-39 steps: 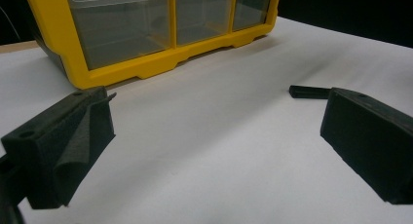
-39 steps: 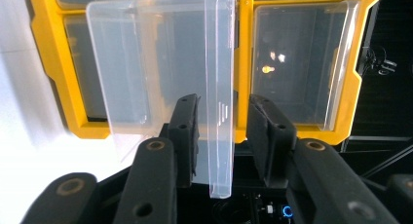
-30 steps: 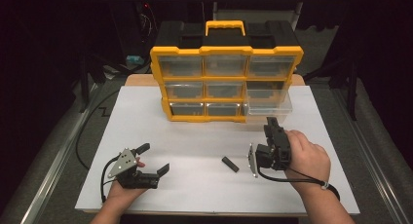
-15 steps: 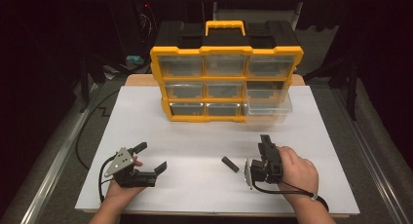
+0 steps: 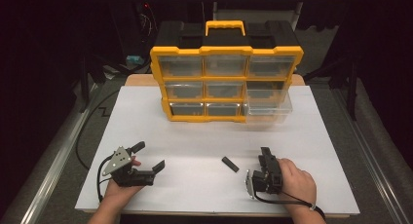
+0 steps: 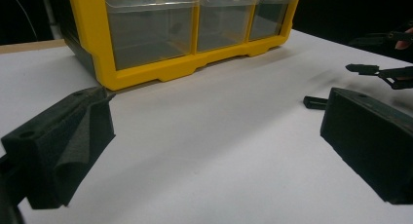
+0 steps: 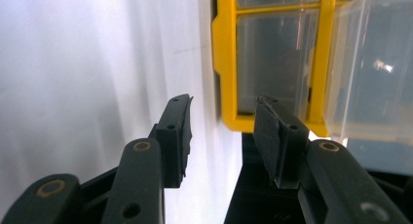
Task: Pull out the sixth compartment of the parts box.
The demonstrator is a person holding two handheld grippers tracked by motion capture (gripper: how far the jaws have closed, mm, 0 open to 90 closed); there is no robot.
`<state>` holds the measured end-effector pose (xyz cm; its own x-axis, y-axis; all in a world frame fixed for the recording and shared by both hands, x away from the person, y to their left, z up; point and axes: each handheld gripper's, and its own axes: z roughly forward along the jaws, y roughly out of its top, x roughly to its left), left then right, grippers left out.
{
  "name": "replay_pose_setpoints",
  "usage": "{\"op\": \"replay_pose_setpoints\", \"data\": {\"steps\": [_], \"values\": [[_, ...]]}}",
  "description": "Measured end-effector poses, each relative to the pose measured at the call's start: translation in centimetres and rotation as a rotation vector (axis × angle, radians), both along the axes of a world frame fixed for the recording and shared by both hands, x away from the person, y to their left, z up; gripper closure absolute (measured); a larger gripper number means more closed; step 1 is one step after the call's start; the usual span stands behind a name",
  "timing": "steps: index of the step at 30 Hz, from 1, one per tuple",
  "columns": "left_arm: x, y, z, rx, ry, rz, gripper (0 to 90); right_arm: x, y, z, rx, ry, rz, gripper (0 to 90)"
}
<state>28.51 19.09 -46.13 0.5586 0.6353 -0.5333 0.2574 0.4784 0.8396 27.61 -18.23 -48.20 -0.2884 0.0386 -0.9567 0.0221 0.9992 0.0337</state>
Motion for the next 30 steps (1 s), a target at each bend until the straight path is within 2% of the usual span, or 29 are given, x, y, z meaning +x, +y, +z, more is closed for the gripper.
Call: {"op": "replay_pose_setpoints", "data": {"steps": [3,7,11,14,15,19,24,26,30], "values": [[0.0,-0.1,0.0,0.004,0.002,-0.007,0.3,-0.5,-0.6,0.1,-0.005,0.023,0.001,55.3],[0.1,-0.2,-0.1,0.005,0.009,-0.005,0.2,-0.9,-0.8,0.6,0.003,0.008,0.017,51.7],[0.0,-0.2,-0.1,0.009,0.008,0.003,0.3,-0.8,-0.8,0.8,0.007,-0.001,0.025,43.8],[0.1,-0.3,-0.2,0.013,0.010,0.004,0.3,-0.8,-0.8,0.5,0.012,0.030,0.009,40.6],[0.1,-0.3,-0.2,0.016,0.010,0.004,0.3,-0.7,-0.9,0.4,0.009,0.027,0.019,39.3],[0.0,-0.3,-0.2,0.021,0.005,0.001,0.3,-0.6,-0.9,0.3,-0.001,0.038,0.003,35.0],[0.1,-0.2,-0.2,0.020,0.007,0.004,0.3,-0.6,-1.0,0.5,0.011,0.041,-0.006,30.3],[0.0,-0.2,-0.2,0.022,0.003,0.005,0.3,-0.5,-1.1,0.6,-0.001,0.040,-0.008,26.7],[0.1,-0.2,-0.3,0.029,0.005,0.013,0.3,-0.4,-1.3,0.5,0.007,0.032,-0.011,20.1]]}}
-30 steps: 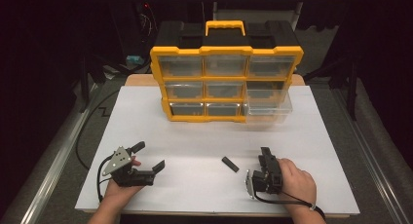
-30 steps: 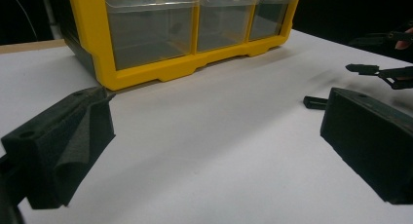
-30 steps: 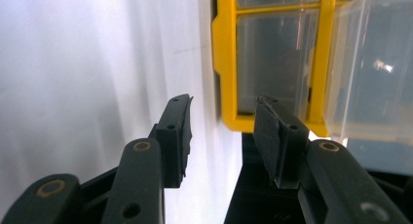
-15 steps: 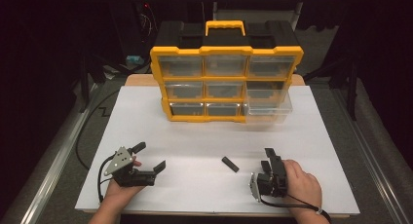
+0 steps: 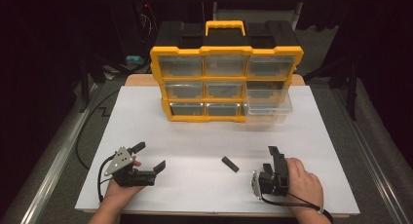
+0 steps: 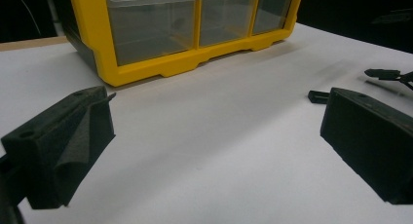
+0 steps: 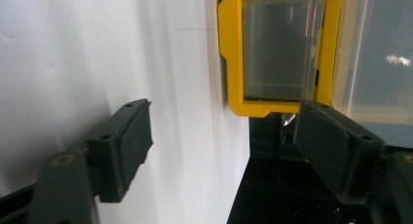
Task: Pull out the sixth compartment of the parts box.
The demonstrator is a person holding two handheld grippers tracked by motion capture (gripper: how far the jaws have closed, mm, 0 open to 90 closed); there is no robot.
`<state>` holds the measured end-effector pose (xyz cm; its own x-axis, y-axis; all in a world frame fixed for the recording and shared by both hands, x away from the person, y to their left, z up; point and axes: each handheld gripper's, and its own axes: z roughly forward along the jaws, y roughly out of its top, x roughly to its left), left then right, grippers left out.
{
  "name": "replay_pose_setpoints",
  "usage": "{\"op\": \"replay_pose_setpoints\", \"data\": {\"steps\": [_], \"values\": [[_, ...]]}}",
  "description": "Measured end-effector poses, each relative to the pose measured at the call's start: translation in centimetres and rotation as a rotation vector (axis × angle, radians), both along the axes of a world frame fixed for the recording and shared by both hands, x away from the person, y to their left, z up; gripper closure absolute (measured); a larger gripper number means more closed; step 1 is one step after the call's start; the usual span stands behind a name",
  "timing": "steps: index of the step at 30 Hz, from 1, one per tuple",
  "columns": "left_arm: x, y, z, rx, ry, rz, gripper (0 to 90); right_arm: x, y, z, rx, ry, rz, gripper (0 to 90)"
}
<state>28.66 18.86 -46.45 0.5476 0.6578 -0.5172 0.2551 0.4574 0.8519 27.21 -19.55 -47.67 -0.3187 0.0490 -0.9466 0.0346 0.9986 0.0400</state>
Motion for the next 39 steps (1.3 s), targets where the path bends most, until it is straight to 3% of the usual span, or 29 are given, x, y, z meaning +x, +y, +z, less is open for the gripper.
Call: {"op": "replay_pose_setpoints", "data": {"steps": [2,14,17,23,28,32,39], "values": [[0.13,-0.05,-0.12,0.005,0.009,0.008,0.3,-0.05,-0.08,0.06,0.003,0.019,-0.020,18.4],[0.19,-0.05,-0.20,0.028,0.007,0.021,0.2,0.07,-0.06,0.20,-0.004,-0.015,-0.018,0.0],[0.25,-0.03,-0.11,0.022,0.021,0.012,0.3,0.02,-0.06,0.28,0.021,-0.035,-0.012,0.0],[0.13,-0.06,-0.04,0.013,0.003,0.017,0.2,-0.09,-0.08,0.54,0.033,-0.040,-0.009,0.0],[0.13,-0.08,-0.08,0.006,0.015,0.009,0.3,0.00,-0.26,0.61,0.086,-0.026,-0.016,0.0],[0.20,-0.06,-0.09,0.005,0.014,0.014,0.3,0.15,-0.51,0.72,0.181,0.004,-0.022,0.0],[0.29,0.01,-0.08,0.005,0.020,0.022,0.2,0.25,-0.99,0.84,0.284,0.057,-0.052,0.0]]}}
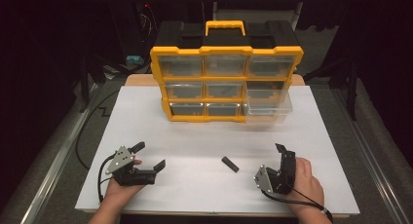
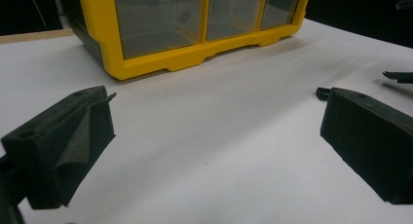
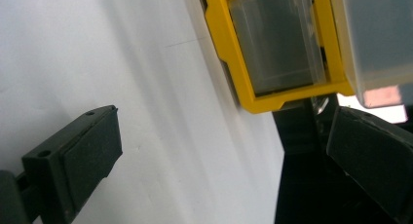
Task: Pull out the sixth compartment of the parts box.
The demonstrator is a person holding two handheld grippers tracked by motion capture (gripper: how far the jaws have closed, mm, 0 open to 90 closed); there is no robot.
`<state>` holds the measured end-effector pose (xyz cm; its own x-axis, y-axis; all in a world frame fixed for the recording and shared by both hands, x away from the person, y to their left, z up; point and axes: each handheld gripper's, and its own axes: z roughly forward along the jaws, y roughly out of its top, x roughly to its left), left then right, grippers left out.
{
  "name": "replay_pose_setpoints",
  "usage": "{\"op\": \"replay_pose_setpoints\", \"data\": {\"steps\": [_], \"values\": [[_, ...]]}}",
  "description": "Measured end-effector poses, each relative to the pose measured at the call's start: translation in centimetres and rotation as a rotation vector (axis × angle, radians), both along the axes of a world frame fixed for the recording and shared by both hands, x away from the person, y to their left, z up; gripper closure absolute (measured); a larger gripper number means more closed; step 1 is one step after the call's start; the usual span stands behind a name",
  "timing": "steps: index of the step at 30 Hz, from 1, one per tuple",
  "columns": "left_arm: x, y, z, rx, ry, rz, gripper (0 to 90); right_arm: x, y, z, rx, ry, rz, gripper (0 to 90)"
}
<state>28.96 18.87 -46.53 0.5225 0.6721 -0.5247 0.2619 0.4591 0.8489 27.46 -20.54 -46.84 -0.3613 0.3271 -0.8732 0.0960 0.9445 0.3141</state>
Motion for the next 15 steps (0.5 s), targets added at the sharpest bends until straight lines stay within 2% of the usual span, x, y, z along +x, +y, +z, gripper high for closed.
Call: {"op": "replay_pose_setpoints", "data": {"steps": [3,5,7,8,9,12,15], "values": [[0.1,0.1,0.0,0.001,0.004,0.006,0.3,0.3,-0.4,0.2,0.062,0.025,-0.021,0.0],[0.2,0.1,0.0,-0.002,0.009,0.009,0.3,0.4,-0.8,0.2,0.153,0.054,-0.046,0.0],[0.3,0.1,0.0,-0.011,0.015,0.012,0.3,0.6,-1.2,0.3,0.214,0.067,-0.063,0.0],[0.3,0.1,0.0,-0.012,0.017,0.014,0.3,0.8,-1.4,0.4,0.224,0.076,-0.067,0.0],[0.4,0.1,0.0,-0.013,0.018,0.017,0.2,0.8,-1.5,0.3,0.271,0.087,-0.091,0.0],[0.5,0.2,0.0,-0.007,0.016,0.027,0.3,0.9,-2.1,0.5,0.361,0.111,-0.109,0.0],[0.6,0.2,0.0,-0.007,0.028,0.028,0.3,0.8,-2.7,0.5,0.481,0.143,-0.123,0.0]]}}
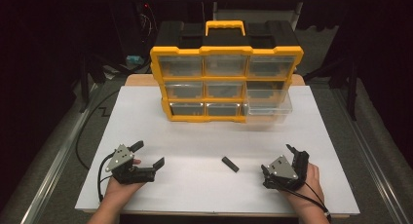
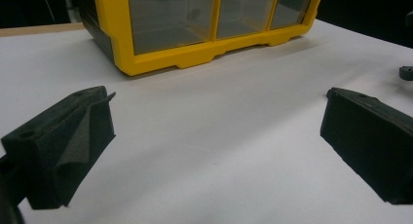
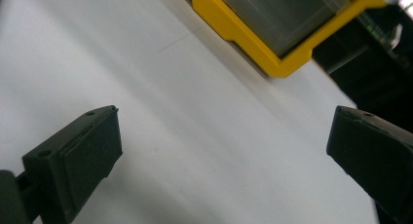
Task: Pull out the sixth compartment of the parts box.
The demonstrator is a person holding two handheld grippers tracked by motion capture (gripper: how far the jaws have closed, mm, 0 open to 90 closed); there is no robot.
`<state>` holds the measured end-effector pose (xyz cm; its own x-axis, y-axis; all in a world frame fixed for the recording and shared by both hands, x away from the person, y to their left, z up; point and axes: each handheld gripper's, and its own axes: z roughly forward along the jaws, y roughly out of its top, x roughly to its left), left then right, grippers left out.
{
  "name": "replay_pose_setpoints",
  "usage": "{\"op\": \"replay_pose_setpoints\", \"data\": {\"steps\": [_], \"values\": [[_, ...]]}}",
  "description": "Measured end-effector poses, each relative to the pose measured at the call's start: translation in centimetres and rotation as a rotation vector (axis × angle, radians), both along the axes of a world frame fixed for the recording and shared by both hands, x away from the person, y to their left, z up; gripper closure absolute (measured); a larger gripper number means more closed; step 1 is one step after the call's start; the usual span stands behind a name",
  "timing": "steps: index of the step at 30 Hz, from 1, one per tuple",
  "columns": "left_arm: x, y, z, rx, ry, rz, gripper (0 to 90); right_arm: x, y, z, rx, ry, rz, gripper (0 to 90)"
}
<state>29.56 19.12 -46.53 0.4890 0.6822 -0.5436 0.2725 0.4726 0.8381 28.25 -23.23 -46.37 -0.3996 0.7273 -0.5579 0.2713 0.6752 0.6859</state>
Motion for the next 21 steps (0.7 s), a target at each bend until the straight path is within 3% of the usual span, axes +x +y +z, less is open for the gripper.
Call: {"op": "replay_pose_setpoints", "data": {"steps": [5,9,14,21], "values": [[0.0,0.0,0.0,0.009,0.000,0.007,0.3,0.0,-1.1,0.3,0.213,0.039,-0.012,0.0],[0.0,0.0,0.0,0.023,0.003,0.001,0.3,-0.1,-1.6,0.2,0.348,0.076,-0.007,0.0],[0.1,0.0,0.0,0.027,0.000,0.006,0.3,0.2,-1.7,0.0,0.462,0.123,0.025,0.0],[0.2,-0.1,0.0,0.021,0.009,0.003,0.3,0.3,-2.0,0.3,0.607,0.137,0.039,0.0]]}}
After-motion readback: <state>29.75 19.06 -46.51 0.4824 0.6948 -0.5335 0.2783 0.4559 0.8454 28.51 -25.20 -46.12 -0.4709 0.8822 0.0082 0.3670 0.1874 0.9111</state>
